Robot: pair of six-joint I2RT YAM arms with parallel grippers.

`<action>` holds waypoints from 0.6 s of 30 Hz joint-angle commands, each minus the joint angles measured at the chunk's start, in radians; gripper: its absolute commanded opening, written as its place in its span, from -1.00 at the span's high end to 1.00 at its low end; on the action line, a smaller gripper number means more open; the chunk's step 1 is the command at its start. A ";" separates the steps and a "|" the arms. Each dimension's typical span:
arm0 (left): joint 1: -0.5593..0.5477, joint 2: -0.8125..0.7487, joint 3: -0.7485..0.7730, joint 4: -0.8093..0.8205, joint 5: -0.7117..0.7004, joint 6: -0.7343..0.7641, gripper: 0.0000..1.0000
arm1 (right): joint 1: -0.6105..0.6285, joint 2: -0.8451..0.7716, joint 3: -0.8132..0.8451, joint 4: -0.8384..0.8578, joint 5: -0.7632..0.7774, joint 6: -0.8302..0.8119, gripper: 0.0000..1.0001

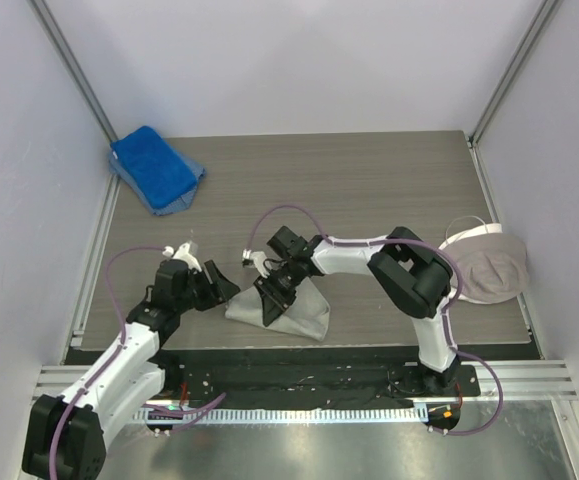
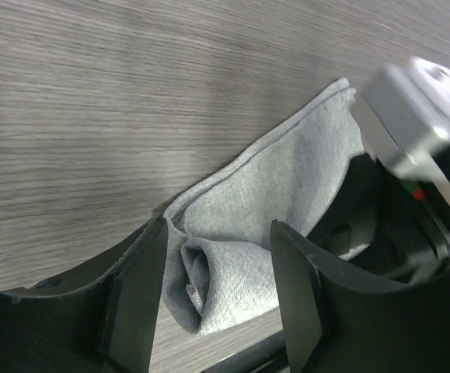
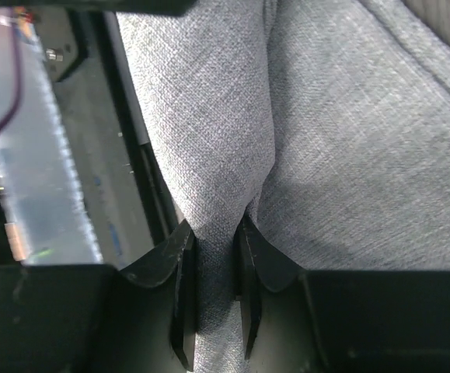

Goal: Fold the napkin, place the utensils inside, and roll it up
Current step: Roll the napkin with the utensil

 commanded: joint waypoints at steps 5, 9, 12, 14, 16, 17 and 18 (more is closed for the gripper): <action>0.006 0.005 -0.042 0.146 0.121 0.003 0.04 | -0.072 0.112 0.044 -0.078 -0.174 0.050 0.53; 0.006 0.036 -0.057 0.179 0.150 0.001 0.13 | -0.086 0.146 0.059 -0.078 -0.177 0.052 0.53; 0.004 0.059 -0.071 0.205 0.172 -0.002 0.19 | -0.088 0.155 0.067 -0.073 -0.176 0.052 0.53; 0.004 0.070 -0.077 0.211 0.182 -0.003 0.34 | -0.094 0.160 0.070 -0.071 -0.168 0.053 0.53; 0.004 0.079 -0.086 0.216 0.185 -0.003 0.54 | -0.100 0.161 0.073 -0.068 -0.165 0.056 0.53; 0.004 0.082 -0.088 0.217 0.188 -0.003 0.60 | -0.100 0.161 0.073 -0.067 -0.162 0.058 0.53; 0.004 0.084 -0.089 0.217 0.189 -0.003 0.65 | -0.102 0.157 0.073 -0.065 -0.156 0.061 0.53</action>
